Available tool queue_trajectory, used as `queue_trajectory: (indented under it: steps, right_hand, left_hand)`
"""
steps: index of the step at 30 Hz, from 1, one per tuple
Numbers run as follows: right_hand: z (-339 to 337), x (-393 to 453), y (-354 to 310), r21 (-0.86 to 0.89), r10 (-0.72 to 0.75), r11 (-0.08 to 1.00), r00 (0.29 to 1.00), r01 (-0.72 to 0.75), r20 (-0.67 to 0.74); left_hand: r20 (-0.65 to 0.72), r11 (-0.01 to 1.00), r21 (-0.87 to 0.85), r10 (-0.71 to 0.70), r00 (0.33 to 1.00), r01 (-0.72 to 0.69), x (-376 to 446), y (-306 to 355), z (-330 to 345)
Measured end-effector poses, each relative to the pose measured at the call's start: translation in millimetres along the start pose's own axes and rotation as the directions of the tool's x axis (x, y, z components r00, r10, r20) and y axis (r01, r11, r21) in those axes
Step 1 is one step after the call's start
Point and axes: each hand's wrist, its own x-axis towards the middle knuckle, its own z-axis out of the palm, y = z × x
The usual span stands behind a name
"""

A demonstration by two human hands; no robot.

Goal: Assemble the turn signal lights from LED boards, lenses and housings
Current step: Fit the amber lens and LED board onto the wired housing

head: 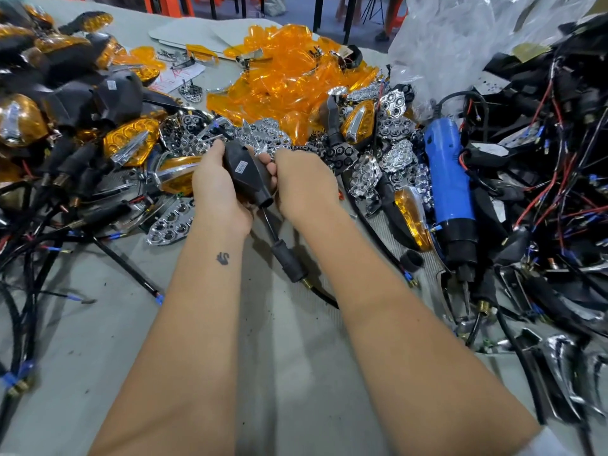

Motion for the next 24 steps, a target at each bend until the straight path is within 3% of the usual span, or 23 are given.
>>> queue_trajectory:
  steps: [12, 14, 16, 18, 20, 22, 24]
  right_hand:
    - [-16, -30, 22, -0.115, 0.073, 0.991, 0.996, -0.067, 0.049]
    - [-17, -35, 29, -0.102, 0.089, 0.991, 0.996, -0.090, -0.009]
    - [-18, -42, 39, 0.096, 0.184, 0.981, 0.971, -0.171, -0.155]
    - [-22, -52, 44, 0.451, 0.342, 0.867, 0.909, -0.209, -0.237]
    - [-28, -64, 44, 0.807, 0.474, 0.580, 0.853, -0.114, -0.220]
    - [-31, -72, 46, 0.936, 0.513, 0.352, 0.838, -0.007, -0.186]
    - [-33, -76, 47, 0.954, 0.495, 0.293, 0.844, 0.062, -0.207]
  left_hand:
    - [0.169, 0.994, 0.109, -0.009, 0.986, -0.009, -11, -10, 7]
    - [0.207, 0.988, 0.155, -0.010, 0.978, -0.023, -18, -15, 12]
    - [0.242, 0.979, 0.200, -0.022, 0.970, -0.028, -25, -21, 18]
    - [0.307, 0.974, 0.224, -0.039, 0.951, -0.032, -30, -27, 24]
    - [0.365, 0.973, 0.228, -0.062, 0.929, -0.025, -33, -32, 26]
    - [0.391, 0.975, 0.220, -0.074, 0.917, -0.015, -36, -36, 27]
    - [0.405, 0.979, 0.205, -0.079, 0.911, -0.006, -38, -37, 27]
